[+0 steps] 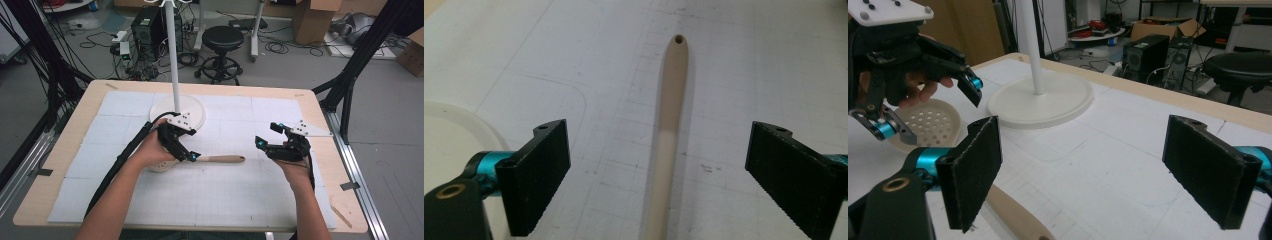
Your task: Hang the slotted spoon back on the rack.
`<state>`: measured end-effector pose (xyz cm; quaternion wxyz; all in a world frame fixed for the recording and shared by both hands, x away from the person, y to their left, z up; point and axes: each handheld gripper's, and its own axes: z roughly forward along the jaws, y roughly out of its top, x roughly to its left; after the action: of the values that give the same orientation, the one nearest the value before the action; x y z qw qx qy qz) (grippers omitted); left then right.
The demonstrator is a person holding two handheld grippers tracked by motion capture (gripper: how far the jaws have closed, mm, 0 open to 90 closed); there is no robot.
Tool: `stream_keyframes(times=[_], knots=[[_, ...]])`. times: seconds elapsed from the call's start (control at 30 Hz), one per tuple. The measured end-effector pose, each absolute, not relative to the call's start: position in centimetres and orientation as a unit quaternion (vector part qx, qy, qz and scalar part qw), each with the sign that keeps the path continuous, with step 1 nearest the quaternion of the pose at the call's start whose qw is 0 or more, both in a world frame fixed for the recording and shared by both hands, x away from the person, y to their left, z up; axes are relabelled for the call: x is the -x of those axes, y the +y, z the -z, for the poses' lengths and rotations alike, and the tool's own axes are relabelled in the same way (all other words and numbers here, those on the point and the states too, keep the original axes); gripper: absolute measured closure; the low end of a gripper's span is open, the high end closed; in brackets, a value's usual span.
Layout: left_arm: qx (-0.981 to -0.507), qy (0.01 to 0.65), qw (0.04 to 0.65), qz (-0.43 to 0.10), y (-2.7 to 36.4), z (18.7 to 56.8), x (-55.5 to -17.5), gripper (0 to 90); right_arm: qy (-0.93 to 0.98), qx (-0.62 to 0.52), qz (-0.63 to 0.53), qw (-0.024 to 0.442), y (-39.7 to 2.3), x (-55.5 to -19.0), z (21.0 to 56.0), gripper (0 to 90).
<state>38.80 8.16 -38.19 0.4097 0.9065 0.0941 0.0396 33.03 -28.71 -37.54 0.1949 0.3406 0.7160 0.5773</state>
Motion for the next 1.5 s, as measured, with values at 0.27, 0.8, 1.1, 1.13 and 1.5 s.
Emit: stream_keyframes(times=[0.27,0.8,1.1,1.13,1.5], knots=[[-0.919,0.088,0.385,-0.025,6.9,39.1,-38.8,22.8,0.717,-0.340,-0.576,0.195,-28.7,-33.0,37.6,14.8],[-0.942,0.077,0.326,-0.024,4.5,41.5,-39.0,31.4,0.721,-0.342,-0.571,0.193,-28.6,-33.1,37.7,14.8],[-0.948,0.074,0.307,-0.023,3.5,42.0,-39.0,40.8,0.721,-0.343,-0.571,0.192,-28.6,-33.1,37.8,14.8],[-0.948,0.074,0.307,-0.023,3.5,42.0,-39.0,41.6,0.721,-0.342,-0.571,0.193,-28.6,-33.1,37.8,14.8],[-0.955,0.072,0.285,-0.036,2.5,42.4,-39.0,53.9,0.721,-0.343,-0.569,0.195,-28.6,-33.2,37.9,14.9]])
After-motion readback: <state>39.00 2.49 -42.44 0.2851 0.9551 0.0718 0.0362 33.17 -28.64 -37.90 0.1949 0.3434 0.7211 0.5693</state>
